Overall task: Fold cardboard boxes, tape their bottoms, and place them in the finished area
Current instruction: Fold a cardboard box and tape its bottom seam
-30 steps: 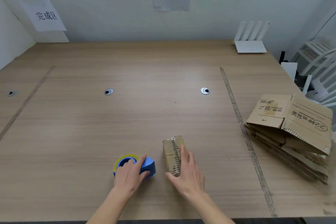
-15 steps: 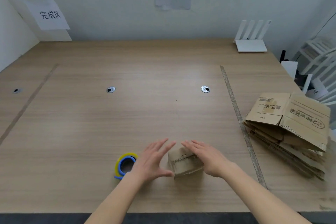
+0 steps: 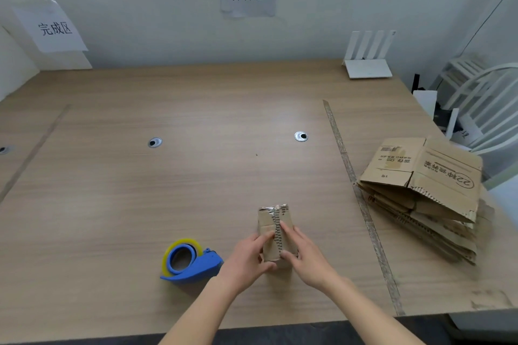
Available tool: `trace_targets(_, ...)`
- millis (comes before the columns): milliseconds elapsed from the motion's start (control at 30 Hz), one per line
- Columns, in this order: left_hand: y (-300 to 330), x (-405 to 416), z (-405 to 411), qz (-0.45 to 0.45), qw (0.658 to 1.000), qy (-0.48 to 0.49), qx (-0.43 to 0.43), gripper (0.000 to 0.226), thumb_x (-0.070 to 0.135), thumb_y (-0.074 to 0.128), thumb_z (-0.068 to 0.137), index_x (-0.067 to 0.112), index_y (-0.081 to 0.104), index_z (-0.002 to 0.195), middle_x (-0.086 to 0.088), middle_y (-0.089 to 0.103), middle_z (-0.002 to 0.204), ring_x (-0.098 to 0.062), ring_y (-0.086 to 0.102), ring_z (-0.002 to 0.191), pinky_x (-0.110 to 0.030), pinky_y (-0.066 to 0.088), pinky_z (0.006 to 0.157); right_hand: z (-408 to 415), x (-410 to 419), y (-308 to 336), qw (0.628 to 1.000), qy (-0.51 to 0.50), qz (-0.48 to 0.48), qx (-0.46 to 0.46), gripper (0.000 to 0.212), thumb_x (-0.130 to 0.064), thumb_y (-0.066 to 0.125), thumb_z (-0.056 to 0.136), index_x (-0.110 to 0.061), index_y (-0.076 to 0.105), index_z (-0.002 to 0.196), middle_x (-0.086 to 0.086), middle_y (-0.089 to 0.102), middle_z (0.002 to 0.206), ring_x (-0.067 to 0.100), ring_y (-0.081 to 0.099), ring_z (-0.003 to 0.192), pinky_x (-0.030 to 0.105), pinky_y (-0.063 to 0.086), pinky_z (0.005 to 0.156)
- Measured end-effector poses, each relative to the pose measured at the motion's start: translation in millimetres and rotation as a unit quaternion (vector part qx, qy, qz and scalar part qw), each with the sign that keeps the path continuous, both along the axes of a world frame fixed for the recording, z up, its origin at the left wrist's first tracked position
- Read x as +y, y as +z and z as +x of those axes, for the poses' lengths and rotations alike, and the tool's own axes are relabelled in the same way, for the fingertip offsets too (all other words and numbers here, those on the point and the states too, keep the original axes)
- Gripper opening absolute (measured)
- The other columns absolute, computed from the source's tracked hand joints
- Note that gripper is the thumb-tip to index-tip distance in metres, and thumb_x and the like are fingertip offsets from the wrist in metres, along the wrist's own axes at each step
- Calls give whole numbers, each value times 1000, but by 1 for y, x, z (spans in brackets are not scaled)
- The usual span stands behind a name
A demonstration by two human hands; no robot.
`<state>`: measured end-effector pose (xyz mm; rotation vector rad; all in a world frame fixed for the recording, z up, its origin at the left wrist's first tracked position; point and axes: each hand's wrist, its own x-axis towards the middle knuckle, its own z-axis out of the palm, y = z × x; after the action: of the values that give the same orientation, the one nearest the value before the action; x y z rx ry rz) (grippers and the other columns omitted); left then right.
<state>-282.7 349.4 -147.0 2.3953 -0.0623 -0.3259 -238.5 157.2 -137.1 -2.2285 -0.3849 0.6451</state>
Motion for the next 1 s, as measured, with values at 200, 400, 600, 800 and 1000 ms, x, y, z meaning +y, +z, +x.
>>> trace_targets(200,4,13,-11,87,995,18,-38,75,66,61,88,43,34,153,13,58,125,0,52,99,-17,45,85,2,5,0,1000,-1,-17,-5,70,-27,59,100,-37,22,159,-1,19,167,11,12,154,30,17,125)
trace_targets(400,-13,65,-44,287,948,136,-9,89,78,49,87,35,21,159,1,53,131,-15,54,117,-27,43,97,-7,0,-3,998,-41,-32,-36,62,-42,53,101,-52,22,154,-5,12,168,14,15,154,34,24,119)
trace_targets(600,-40,83,-55,311,932,149,113,92,72,50,91,34,2,160,-7,51,125,-20,59,106,-31,47,90,-13,2,-5,995,-58,-43,-73,60,-40,52,101,-47,26,154,-11,16,166,9,19,152,34,30,117)
trace_targets(800,-25,99,-57,98,981,152,76,68,61,63,89,37,38,148,7,50,116,-12,53,105,-27,45,86,-14,17,14,987,-24,-40,-155,54,-33,52,102,-33,35,153,-16,25,160,3,25,147,26,31,117)
trace_targets(1000,54,90,-31,-36,997,63,9,44,51,67,80,49,52,121,26,60,110,1,59,99,-17,46,81,-5,68,53,991,8,117,57,42,-4,48,98,-25,62,131,-12,62,129,2,56,122,24,47,105)
